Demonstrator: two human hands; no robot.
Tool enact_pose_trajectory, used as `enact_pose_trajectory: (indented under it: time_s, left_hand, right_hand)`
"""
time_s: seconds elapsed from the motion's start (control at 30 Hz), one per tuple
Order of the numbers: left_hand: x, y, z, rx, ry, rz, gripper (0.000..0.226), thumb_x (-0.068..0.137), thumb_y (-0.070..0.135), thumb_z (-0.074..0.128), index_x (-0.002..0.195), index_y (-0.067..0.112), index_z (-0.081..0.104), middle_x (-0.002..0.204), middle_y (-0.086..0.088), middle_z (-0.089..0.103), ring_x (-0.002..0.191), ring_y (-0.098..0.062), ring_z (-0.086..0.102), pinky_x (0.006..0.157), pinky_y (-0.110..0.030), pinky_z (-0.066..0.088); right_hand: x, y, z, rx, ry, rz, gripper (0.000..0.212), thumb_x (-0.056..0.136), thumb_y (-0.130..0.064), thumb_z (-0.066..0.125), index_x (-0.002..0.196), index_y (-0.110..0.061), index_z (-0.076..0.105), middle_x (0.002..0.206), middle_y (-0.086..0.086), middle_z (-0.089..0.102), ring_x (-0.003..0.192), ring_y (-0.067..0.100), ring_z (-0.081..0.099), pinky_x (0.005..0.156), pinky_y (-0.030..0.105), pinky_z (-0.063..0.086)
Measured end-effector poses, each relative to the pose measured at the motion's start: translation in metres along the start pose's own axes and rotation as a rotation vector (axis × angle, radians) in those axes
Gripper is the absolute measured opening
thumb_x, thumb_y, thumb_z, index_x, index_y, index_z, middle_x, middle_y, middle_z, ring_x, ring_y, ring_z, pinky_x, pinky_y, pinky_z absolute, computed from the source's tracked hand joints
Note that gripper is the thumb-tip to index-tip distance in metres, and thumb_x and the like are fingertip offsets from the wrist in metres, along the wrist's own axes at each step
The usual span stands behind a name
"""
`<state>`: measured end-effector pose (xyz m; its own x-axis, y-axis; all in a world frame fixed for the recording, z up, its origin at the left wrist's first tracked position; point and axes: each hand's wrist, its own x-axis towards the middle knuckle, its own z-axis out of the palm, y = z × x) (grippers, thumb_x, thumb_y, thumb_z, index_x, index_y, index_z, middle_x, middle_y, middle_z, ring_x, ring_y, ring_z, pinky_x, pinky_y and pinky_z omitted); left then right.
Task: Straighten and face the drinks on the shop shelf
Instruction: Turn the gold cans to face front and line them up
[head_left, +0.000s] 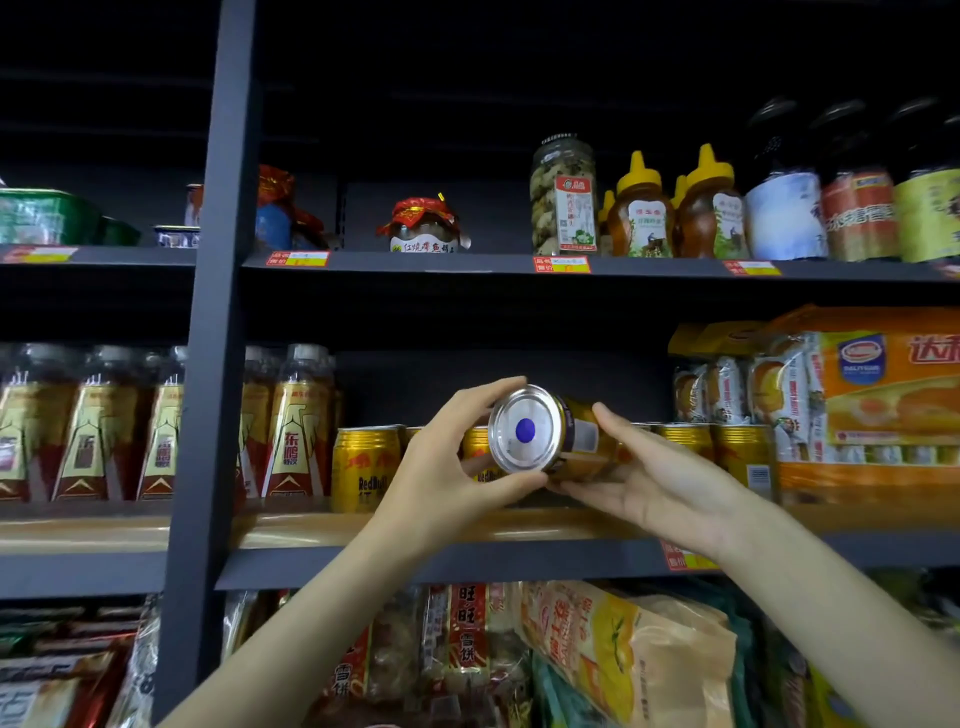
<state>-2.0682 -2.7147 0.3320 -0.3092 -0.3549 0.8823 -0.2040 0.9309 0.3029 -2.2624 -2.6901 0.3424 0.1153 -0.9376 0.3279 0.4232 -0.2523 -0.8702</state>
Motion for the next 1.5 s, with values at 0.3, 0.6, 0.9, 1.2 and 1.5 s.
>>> enact_pose_trajectory:
  time_s: [0.3, 0.6, 0.9, 1.2, 1.5]
  left_hand:
    - [-0.007, -0.005, 0.01, -0.465, 0.058, -0.379, 0.046, 0.081, 0.005, 0.066, 0.12, 0.025, 0.05, 0.118, -0.004, 0.059, 0.096, -0.014, 0.067, 0.073, -0.021, 0.056]
    - [-0.012, -0.008, 0.005, -0.616, 0.01, -0.516, 0.061, 0.073, 0.011, 0.069, 0.129, 0.02, 0.045, 0.119, -0.011, 0.059, 0.102, -0.024, 0.066, 0.081, -0.031, 0.057]
    - [-0.01, -0.001, 0.01, -0.918, -0.03, -0.539, 0.058, 0.072, 0.018, 0.064, 0.128, 0.015, 0.047, 0.122, -0.017, 0.059, 0.098, -0.033, 0.067, 0.077, -0.032, 0.058]
    - [0.004, 0.006, 0.004, -0.082, 0.111, -0.047, 0.07, 0.066, 0.038, 0.07, 0.129, 0.038, 0.04, 0.12, 0.02, 0.045, 0.107, 0.006, 0.052, 0.081, -0.014, 0.05]
    - [0.004, 0.004, 0.003, 0.169, 0.023, 0.178, 0.073, 0.07, 0.031, 0.073, 0.135, 0.03, 0.039, 0.128, 0.011, 0.043, 0.12, 0.004, 0.042, 0.093, -0.008, 0.04]
  right_hand:
    - [0.003, 0.005, 0.0, -0.252, 0.089, -0.351, 0.056, 0.063, -0.025, 0.073, 0.117, -0.024, 0.057, 0.106, 0.009, 0.068, 0.09, 0.019, 0.071, 0.075, 0.033, 0.058]
    - [0.006, 0.007, 0.003, -0.419, 0.096, -0.466, 0.069, 0.052, -0.037, 0.078, 0.117, -0.03, 0.055, 0.116, 0.008, 0.061, 0.1, 0.019, 0.066, 0.082, 0.034, 0.056]
    - [0.006, 0.007, 0.0, -0.416, -0.056, -0.564, 0.077, 0.056, -0.027, 0.08, 0.126, -0.033, 0.05, 0.128, -0.008, 0.057, 0.108, 0.018, 0.063, 0.087, 0.036, 0.053]
    - [0.008, 0.007, 0.004, -0.175, -0.14, -0.215, 0.052, 0.079, -0.029, 0.061, 0.126, -0.009, 0.054, 0.122, 0.017, 0.062, 0.104, 0.028, 0.066, 0.086, 0.037, 0.056]
    - [0.009, 0.001, 0.012, 0.011, -0.154, 0.025, 0.053, 0.078, -0.038, 0.061, 0.124, -0.012, 0.058, 0.116, 0.017, 0.067, 0.101, 0.031, 0.067, 0.074, 0.04, 0.059]
